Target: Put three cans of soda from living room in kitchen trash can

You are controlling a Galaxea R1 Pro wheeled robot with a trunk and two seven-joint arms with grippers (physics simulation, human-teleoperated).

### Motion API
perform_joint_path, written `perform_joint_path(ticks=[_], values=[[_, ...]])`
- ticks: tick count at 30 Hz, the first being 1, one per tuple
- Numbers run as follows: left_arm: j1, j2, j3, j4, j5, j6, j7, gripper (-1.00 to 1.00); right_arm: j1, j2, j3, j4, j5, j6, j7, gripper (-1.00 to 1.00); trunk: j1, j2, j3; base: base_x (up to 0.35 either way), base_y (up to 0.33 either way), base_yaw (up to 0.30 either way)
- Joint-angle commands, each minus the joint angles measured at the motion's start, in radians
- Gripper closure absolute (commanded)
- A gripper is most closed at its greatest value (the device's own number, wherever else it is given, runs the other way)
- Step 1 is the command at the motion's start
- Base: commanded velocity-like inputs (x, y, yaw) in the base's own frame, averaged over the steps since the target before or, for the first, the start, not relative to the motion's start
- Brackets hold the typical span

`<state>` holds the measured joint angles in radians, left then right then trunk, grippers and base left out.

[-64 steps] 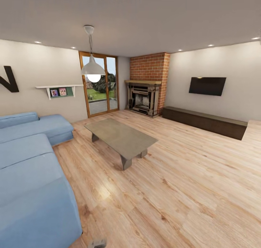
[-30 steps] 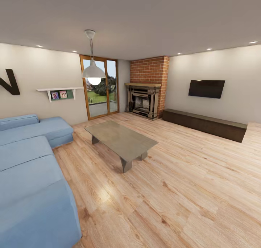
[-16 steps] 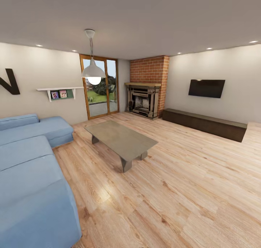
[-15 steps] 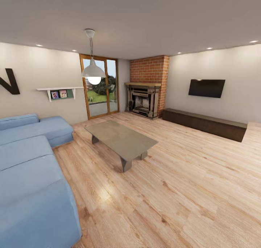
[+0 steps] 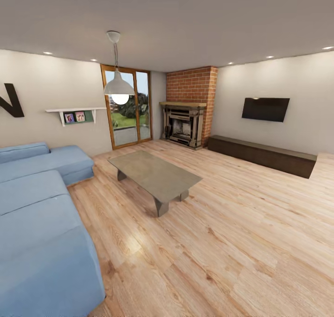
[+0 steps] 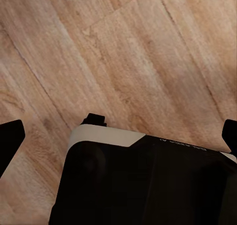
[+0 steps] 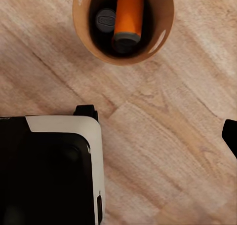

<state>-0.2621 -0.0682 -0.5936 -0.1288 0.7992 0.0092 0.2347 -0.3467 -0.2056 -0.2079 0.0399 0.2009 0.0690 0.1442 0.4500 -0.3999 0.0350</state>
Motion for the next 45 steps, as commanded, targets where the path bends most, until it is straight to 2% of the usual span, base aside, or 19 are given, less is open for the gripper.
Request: perform_joint_path(ticks=[1,45], values=[[0.000,0.000,0.000,0.000,0.000,0.000,0.000,-1.00,0.000,0.001,0.000,0.000,0.000,0.000,0.000,-1.00,0.000,0.000,-0.002,0.000,0.000,0.000],[0.001,0.001,0.000,0.000,0.000,0.000,0.000,-1.00,0.000,0.000,0.005,-0.002,0.003,0.000,0.000,-1.00,0.000,0.000,-0.072,0.000,0.000,0.000]])
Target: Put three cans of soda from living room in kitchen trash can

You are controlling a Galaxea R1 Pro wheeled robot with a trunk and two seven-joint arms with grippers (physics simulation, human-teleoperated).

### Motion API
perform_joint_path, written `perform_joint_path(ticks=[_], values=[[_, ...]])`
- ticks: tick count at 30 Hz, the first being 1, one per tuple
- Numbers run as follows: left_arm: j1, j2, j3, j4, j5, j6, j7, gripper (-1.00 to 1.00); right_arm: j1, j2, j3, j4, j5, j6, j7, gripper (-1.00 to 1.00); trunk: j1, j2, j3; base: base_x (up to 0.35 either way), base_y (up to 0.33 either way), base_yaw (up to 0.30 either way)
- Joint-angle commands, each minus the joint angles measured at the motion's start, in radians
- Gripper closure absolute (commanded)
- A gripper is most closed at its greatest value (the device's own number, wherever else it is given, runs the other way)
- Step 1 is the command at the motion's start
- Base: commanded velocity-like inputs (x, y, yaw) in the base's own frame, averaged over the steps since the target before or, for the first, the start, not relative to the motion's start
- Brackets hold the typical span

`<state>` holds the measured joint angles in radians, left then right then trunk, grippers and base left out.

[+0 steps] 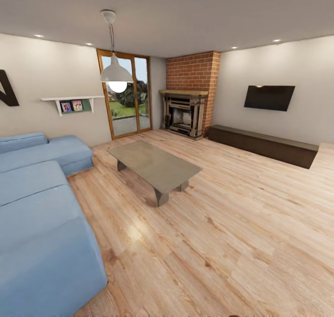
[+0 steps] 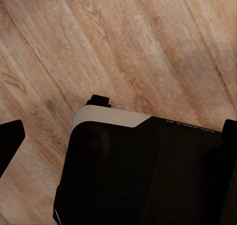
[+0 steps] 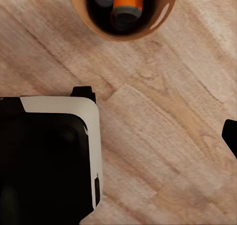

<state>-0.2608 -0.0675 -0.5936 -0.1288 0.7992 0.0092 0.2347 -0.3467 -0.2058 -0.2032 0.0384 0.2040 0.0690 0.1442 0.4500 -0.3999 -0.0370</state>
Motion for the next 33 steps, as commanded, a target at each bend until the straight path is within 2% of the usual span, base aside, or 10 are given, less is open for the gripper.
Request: perform_joint_path(ticks=[1,33], values=[[0.000,0.000,0.000,0.000,0.000,0.000,0.000,-1.00,0.000,0.000,0.000,0.000,0.000,0.000,0.000,-1.00,0.000,0.000,-0.002,0.000,0.000,0.000],[0.000,0.000,0.000,0.000,0.000,0.000,0.000,-1.00,0.000,0.006,0.001,0.001,-0.002,0.000,0.000,-1.00,0.000,0.000,-0.052,0.000,0.000,0.000]])
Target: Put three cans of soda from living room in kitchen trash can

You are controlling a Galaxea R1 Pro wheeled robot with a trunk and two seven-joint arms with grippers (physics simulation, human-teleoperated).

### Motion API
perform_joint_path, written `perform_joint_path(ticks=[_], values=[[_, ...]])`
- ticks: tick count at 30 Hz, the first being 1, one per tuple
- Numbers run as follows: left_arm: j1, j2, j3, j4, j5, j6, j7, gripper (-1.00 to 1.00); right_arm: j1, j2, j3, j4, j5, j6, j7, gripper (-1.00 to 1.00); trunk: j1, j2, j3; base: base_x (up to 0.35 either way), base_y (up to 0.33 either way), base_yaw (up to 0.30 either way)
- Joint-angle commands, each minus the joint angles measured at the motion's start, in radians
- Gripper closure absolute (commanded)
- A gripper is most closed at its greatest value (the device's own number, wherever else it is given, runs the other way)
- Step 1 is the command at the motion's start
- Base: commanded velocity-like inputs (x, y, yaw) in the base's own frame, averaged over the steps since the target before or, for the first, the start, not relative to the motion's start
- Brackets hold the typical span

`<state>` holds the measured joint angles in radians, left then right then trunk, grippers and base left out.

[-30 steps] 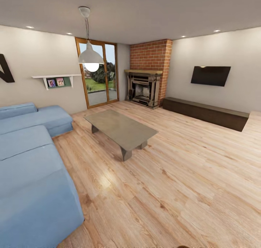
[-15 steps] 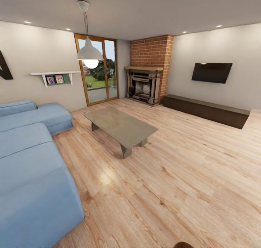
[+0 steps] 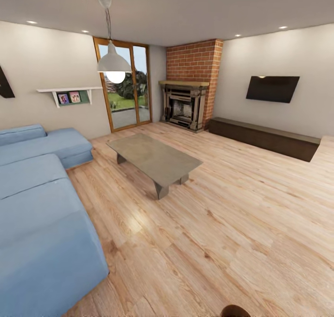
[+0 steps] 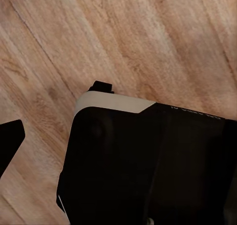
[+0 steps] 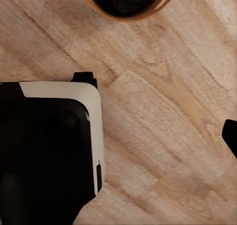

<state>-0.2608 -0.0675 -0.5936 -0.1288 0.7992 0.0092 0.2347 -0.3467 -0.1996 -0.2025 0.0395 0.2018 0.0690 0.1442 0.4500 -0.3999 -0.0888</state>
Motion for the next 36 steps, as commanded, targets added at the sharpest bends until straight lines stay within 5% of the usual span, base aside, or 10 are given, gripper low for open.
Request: perform_joint_path(ticks=[1,23,36], values=[[0.000,0.000,0.000,0.000,0.000,0.000,0.000,-1.00,0.000,0.000,-0.001,0.000,0.000,0.000,0.000,-1.00,0.000,0.000,-0.001,0.000,0.000,0.000],[0.000,0.000,0.000,0.000,0.000,0.000,0.000,-1.00,0.000,0.016,-0.001,0.001,-0.002,0.000,0.000,-1.00,0.000,0.000,-0.019,0.000,0.000,0.000],[0.000,0.000,0.000,0.000,0.000,0.000,0.000,-1.00,0.000,0.049,-0.002,0.001,-0.005,0.000,0.000,-1.00,0.000,0.000,-0.019,0.000,0.000,0.000]])
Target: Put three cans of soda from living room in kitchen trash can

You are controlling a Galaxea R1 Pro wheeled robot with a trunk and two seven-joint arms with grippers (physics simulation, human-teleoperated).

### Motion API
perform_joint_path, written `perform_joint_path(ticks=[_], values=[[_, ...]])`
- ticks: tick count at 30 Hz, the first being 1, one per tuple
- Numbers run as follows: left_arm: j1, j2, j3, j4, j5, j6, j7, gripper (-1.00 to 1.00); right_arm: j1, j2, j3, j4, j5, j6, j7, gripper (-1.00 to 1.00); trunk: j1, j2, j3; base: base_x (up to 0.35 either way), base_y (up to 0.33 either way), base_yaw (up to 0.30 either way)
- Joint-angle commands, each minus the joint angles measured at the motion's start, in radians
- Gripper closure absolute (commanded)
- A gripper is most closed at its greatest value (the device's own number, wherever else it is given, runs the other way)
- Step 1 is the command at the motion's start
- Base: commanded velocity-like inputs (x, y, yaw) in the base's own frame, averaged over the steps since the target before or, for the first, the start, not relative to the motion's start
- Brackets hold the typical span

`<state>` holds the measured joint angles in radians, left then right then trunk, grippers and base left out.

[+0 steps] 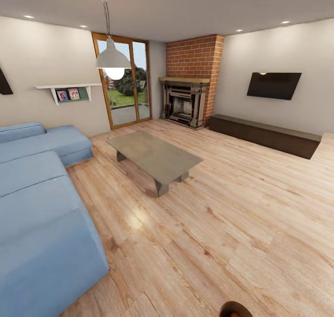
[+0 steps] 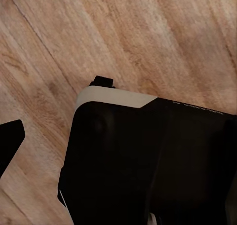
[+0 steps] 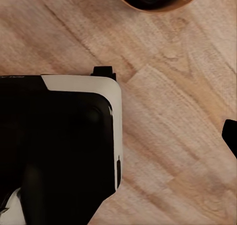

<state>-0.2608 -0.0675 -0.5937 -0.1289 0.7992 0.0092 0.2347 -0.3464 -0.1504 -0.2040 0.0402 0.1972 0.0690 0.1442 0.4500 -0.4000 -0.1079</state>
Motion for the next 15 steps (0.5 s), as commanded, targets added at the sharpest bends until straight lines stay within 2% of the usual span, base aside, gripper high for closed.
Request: perform_joint_path(ticks=[1,15], values=[[0.000,0.000,0.000,0.000,0.000,0.000,0.000,-1.00,0.000,0.001,0.000,0.000,0.000,0.000,0.000,-1.00,0.000,0.000,0.000,0.000,0.000,0.000],[0.000,0.000,0.000,0.000,0.000,0.000,0.000,-1.00,0.000,0.003,0.000,0.000,0.000,0.000,0.000,-1.00,0.000,0.000,0.000,0.000,0.000,0.000]])
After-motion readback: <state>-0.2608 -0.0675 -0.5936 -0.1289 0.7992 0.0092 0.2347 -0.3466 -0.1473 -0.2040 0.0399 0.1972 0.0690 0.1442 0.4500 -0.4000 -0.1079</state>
